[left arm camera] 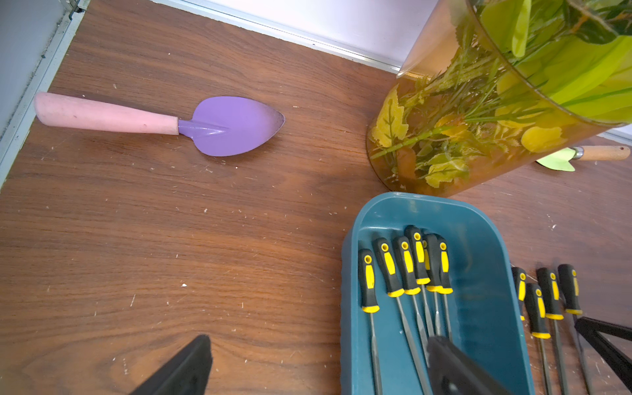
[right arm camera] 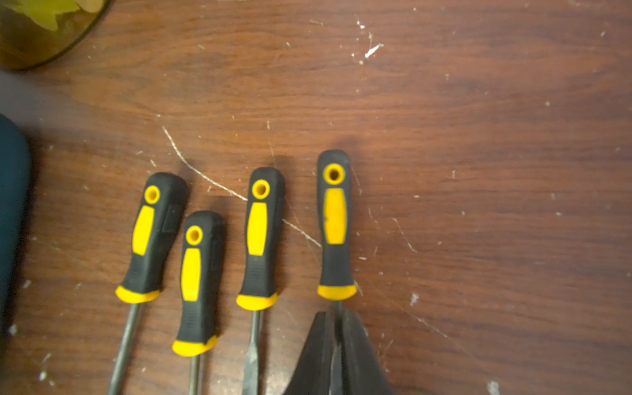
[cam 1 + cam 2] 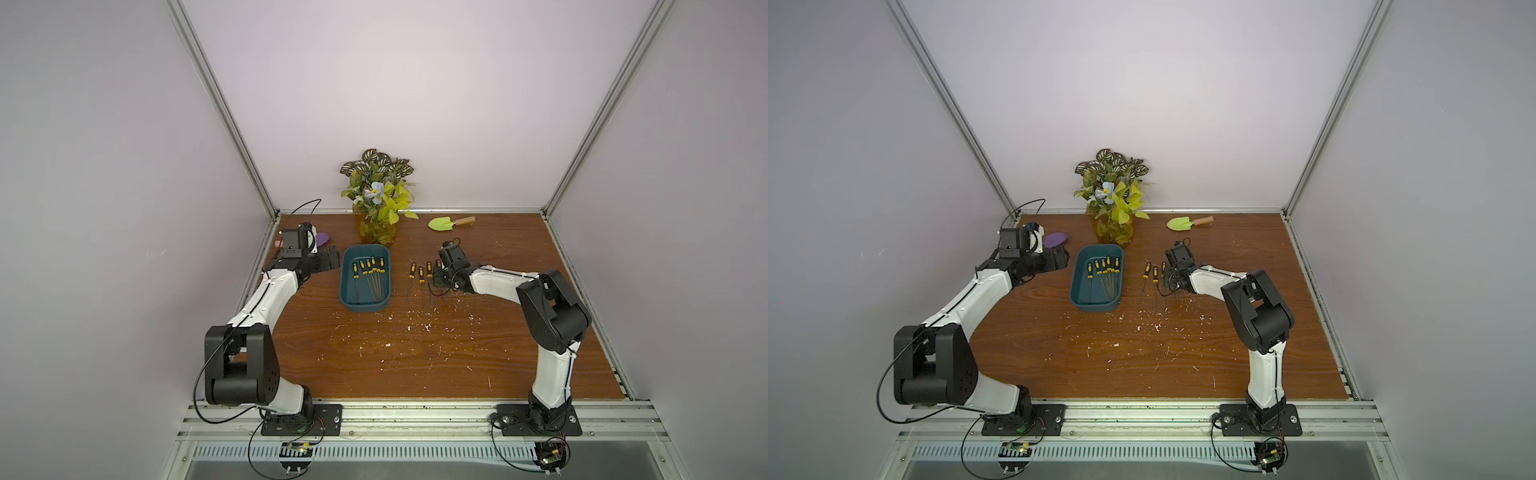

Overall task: Take the file tool out of the storage box
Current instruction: Place the file tool at the center of the board.

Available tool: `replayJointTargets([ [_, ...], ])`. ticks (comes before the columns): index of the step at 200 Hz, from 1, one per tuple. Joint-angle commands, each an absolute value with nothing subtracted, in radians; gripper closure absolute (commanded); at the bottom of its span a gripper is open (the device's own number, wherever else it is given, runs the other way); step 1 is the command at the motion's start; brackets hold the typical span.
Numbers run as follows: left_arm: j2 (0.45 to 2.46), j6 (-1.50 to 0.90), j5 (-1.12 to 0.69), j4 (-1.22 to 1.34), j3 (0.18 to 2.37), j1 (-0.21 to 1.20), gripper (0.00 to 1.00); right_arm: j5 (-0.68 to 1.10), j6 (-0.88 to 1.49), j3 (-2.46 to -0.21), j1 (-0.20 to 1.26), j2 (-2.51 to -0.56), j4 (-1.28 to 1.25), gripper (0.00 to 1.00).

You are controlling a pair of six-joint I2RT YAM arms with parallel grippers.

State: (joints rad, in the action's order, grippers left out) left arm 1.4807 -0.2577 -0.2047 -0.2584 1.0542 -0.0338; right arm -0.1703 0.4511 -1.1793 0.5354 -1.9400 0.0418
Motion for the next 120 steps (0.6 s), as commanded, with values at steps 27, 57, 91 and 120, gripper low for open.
replayJointTargets([
  [27, 1.475, -0.247, -0.212, -0.273, 1.078, -0.043, 0.00, -0.171, 0.444, -1.222, 0.539, -1.882, 0.062, 0.81],
  [57, 1.471, -0.247, -0.209, -0.273, 1.077, -0.043, 0.00, -0.224, 0.405, -1.274, 0.565, -1.833, 0.096, 0.79],
  [91, 1.469, -0.255, -0.215, -0.265, 1.075, -0.044, 0.00, -0.179, 0.321, -1.419, 0.653, -1.884, 0.111, 0.75],
  [120, 1.456, -0.252, -0.197, -0.259, 1.064, -0.042, 0.00, -0.087, 0.302, -1.493, 0.731, -1.946, 0.029, 0.74],
])
